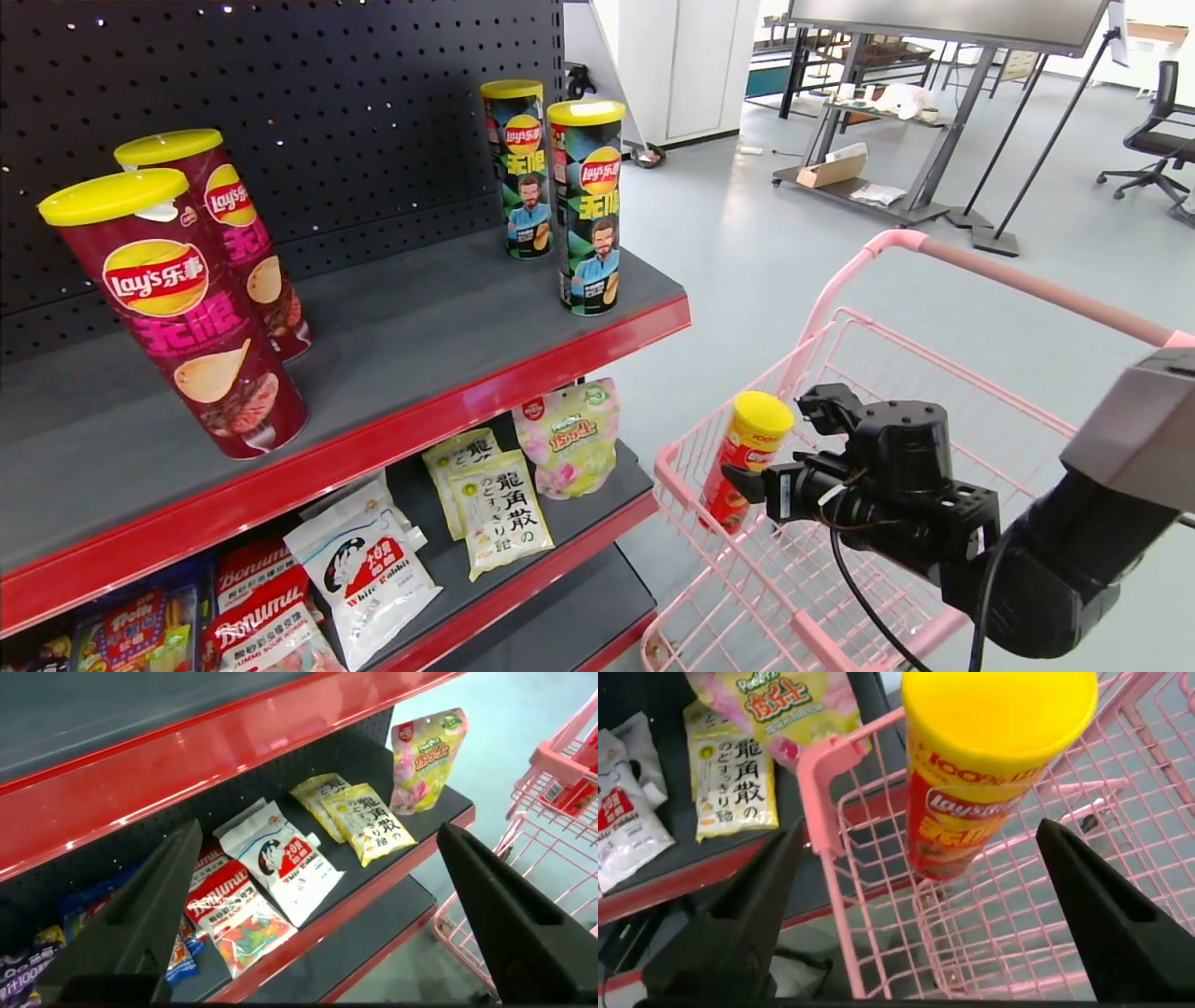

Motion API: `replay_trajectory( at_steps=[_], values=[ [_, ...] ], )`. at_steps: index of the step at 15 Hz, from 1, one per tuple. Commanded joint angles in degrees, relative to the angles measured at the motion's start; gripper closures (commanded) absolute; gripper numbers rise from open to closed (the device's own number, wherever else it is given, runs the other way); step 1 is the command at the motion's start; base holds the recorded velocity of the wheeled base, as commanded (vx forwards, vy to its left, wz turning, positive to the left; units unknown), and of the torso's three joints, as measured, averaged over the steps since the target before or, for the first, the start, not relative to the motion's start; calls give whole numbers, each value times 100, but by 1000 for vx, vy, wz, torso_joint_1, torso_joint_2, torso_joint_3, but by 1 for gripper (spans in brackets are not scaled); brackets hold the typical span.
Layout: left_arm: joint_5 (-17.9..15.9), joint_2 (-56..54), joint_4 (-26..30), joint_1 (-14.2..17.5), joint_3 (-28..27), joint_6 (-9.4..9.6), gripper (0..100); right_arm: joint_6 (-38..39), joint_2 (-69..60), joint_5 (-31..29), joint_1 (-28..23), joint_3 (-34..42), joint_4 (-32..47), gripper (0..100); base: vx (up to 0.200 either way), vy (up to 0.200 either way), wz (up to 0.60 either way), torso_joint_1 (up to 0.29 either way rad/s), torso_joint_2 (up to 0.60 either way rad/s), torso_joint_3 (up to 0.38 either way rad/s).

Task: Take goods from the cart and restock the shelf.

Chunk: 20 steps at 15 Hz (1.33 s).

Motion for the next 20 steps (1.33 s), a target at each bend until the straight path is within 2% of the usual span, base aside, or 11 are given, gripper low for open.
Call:
replay_trajectory(
  at_steps=[1, 4, 6, 11, 20],
  values=[
    [6, -2, -5, -7, 2, 2, 0, -29, 508, -2, -155, 7, -397, 0, 0, 0, 0, 0, 0, 0],
    [15, -2, -5, 2, 2, 2, 0, -38, 912, 16, -216, -37, -951, 0, 0, 0, 0, 0, 0, 0],
    [15, -2, -5, 2, 2, 2, 0, -38, 983, 42, -208, -89, -1021, 0, 0, 0, 0, 0, 0, 0],
    [24, -2, -5, 2, 2, 2, 0, -12, 1299, -11, -296, -617, -1021, 0, 0, 0, 0, 0, 0, 0],
    [41, -2, -5, 2, 2, 11, 0, -20, 1633, -11, -410, -1065, -1021, 0, 0, 0, 0, 0, 0, 0]
  ],
)
